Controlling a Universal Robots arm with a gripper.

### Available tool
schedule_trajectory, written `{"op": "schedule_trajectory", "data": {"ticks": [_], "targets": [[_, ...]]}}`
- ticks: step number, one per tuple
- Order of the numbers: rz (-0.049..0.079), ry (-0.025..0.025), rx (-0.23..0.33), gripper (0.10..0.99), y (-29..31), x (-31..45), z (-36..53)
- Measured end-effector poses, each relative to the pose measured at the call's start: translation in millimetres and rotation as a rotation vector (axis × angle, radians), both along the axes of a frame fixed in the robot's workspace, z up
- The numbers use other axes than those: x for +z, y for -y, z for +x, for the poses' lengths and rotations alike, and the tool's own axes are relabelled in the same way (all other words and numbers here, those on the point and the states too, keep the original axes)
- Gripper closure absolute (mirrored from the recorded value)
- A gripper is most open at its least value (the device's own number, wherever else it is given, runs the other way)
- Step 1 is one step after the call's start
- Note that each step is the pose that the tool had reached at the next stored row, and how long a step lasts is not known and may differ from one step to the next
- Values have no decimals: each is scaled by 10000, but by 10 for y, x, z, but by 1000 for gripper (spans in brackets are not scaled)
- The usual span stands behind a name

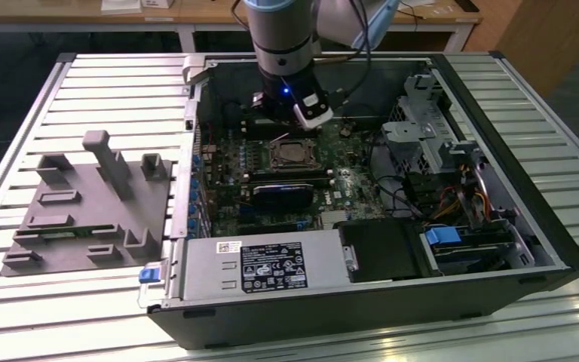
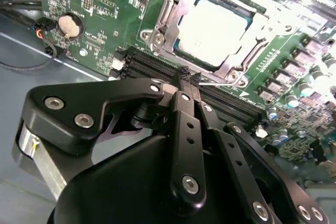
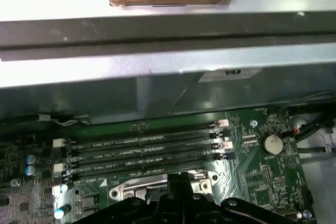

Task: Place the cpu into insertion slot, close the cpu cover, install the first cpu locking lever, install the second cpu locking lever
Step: 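Install the first cpu locking lever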

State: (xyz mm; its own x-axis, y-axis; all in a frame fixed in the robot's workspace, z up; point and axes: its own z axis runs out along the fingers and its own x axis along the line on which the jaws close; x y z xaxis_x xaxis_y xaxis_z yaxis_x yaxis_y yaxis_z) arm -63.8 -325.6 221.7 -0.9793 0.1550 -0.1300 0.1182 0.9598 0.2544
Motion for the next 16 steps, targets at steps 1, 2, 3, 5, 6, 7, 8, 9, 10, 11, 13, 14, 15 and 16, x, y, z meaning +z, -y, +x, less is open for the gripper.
{"op": "schedule_trajectory", "data": {"ticks": [1,2,3,5,6,7,8,9,10,11,13,14,15,16], "targets": [[0,0,-16,984,-16,-4,0],[0,0,-33,984,-36,-8,0],[0,0,-49,984,-53,-11,0],[-4,1,-87,984,-66,-16,0],[-11,6,-109,984,-66,-18,0],[-21,29,-128,984,-68,-21,-1],[-33,73,-141,984,-70,-25,-4],[-41,137,-151,984,-70,-30,-9],[-42,197,-162,984,-70,-36,-13],[-43,251,-174,984,-71,-41,-17],[-45,303,-210,984,-75,-49,-18],[-46,302,-227,984,-75,-49,-18],[-46,302,-229,984,-75,-49,-18],[-47,302,-230,984,-75,-49,-18]]}}
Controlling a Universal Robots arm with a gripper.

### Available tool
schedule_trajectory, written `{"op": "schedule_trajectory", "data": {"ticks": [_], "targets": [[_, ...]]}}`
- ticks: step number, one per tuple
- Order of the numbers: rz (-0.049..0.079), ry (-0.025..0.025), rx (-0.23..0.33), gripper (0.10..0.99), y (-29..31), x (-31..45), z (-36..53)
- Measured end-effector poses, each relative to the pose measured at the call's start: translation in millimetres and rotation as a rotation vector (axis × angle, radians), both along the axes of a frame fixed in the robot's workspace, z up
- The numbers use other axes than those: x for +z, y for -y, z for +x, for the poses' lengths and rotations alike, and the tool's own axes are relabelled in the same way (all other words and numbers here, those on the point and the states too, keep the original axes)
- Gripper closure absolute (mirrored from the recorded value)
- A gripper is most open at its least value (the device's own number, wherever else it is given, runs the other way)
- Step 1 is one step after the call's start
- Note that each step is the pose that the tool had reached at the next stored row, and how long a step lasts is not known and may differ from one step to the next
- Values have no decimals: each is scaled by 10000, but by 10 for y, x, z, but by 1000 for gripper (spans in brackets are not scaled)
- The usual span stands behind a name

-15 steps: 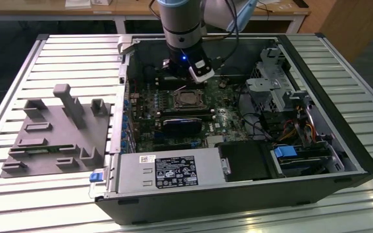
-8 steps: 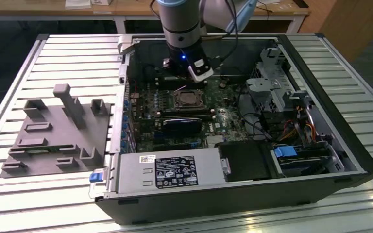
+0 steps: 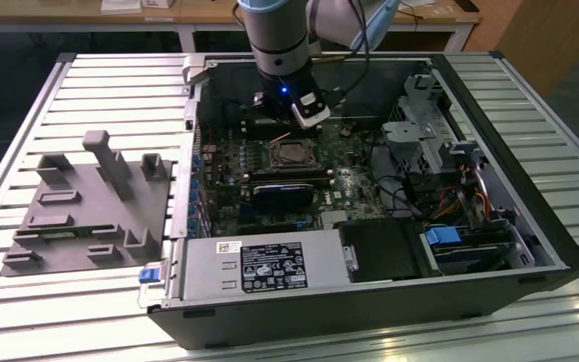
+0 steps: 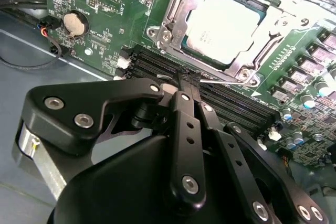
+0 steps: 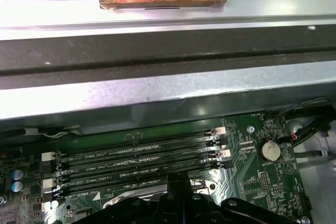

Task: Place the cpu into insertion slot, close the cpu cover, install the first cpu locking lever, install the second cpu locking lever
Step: 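Install the first cpu locking lever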

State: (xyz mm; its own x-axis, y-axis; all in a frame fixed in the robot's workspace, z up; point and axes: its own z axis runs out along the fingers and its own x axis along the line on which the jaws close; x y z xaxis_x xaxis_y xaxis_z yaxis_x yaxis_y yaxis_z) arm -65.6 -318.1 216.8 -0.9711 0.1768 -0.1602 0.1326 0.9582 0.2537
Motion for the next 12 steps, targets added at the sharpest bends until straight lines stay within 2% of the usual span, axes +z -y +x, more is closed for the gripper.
{"op": "schedule_trajectory", "data": {"ticks": [3,9,12], "targets": [[0,12,-5,984,0,-1,-4],[-14,218,-4,984,-3,-26,-48],[-21,282,-5,984,-9,-35,-65]]}}
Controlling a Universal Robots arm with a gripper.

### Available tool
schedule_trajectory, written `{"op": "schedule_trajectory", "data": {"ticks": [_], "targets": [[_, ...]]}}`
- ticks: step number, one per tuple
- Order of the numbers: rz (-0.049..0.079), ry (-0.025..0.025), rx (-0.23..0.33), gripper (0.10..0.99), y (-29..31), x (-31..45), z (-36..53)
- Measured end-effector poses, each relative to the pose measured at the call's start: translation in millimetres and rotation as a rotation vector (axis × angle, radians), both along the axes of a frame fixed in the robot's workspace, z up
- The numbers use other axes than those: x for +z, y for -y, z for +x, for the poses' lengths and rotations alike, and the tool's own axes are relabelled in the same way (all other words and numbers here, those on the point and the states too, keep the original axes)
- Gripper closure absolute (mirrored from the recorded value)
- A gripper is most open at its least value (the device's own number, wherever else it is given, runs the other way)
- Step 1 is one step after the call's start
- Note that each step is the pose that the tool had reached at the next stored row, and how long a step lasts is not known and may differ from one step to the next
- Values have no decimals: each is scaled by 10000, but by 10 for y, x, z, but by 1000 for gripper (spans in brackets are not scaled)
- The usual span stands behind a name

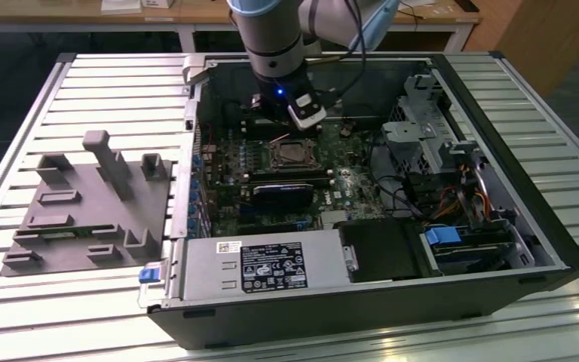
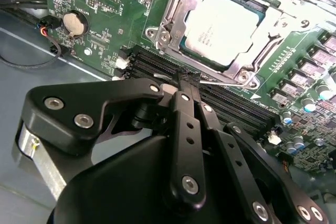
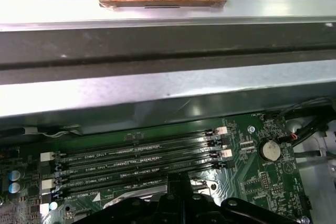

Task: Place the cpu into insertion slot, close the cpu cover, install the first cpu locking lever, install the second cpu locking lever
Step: 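Install the first cpu locking lever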

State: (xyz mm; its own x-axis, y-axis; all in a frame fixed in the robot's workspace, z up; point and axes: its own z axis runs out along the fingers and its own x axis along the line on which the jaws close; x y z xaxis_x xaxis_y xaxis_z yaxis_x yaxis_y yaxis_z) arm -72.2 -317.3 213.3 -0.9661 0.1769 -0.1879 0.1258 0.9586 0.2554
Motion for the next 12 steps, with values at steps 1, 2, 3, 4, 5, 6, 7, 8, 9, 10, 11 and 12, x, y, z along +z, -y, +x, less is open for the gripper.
{"op": "schedule_trajectory", "data": {"ticks": [1,2,3,4,5,6,7,8,9,10,11,12], "targets": [[-1,10,-1,984,-4,-2,-7],[-1,17,-3,984,-9,-4,-14],[0,25,-18,984,-10,-6,-18],[1,33,-47,984,-11,-10,-19],[1,39,-106,984,-12,-14,-19],[-2,41,-225,984,-12,-17,-19],[-2,41,-369,984,-12,-21,-19],[-2,44,-499,984,-13,-25,-19],[-2,46,-599,984,-15,-29,-19],[-2,47,-674,984,-20,-32,-19],[-2,49,-729,984,-27,-36,-19],[-2,52,-777,984,-34,-39,-20]]}}
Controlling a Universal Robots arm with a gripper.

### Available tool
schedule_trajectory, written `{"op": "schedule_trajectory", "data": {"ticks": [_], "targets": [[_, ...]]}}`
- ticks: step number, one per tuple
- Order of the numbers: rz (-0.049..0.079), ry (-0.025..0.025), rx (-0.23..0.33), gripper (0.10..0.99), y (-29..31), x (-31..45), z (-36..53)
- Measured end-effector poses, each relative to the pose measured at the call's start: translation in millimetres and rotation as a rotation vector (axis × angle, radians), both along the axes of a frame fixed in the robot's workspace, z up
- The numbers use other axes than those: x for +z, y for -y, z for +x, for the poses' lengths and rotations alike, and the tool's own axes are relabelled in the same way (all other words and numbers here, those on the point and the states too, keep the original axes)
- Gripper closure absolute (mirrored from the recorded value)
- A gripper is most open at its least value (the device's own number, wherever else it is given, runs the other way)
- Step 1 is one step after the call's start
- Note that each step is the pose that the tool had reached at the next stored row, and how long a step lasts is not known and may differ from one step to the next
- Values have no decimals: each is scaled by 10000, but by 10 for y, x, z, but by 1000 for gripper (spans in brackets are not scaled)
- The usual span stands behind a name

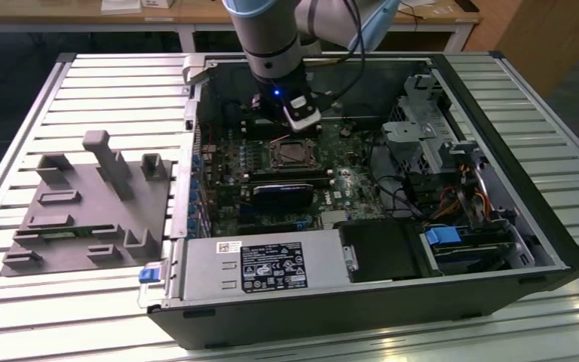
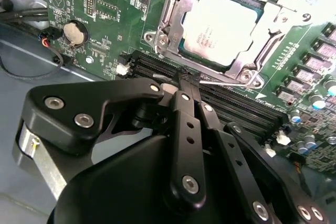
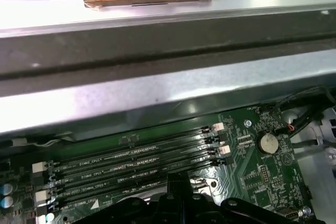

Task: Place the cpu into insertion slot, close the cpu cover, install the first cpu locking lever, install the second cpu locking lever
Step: 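Install the first cpu locking lever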

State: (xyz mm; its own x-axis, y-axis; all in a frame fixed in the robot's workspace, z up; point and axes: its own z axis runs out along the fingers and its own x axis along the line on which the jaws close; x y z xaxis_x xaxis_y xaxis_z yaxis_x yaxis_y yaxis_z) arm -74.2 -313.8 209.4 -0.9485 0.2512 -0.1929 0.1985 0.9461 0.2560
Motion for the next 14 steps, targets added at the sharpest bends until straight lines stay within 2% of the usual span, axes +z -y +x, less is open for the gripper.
{"op": "schedule_trajectory", "data": {"ticks": [14], "targets": [[-13,49,-675,984,-54,-25,-30]]}}
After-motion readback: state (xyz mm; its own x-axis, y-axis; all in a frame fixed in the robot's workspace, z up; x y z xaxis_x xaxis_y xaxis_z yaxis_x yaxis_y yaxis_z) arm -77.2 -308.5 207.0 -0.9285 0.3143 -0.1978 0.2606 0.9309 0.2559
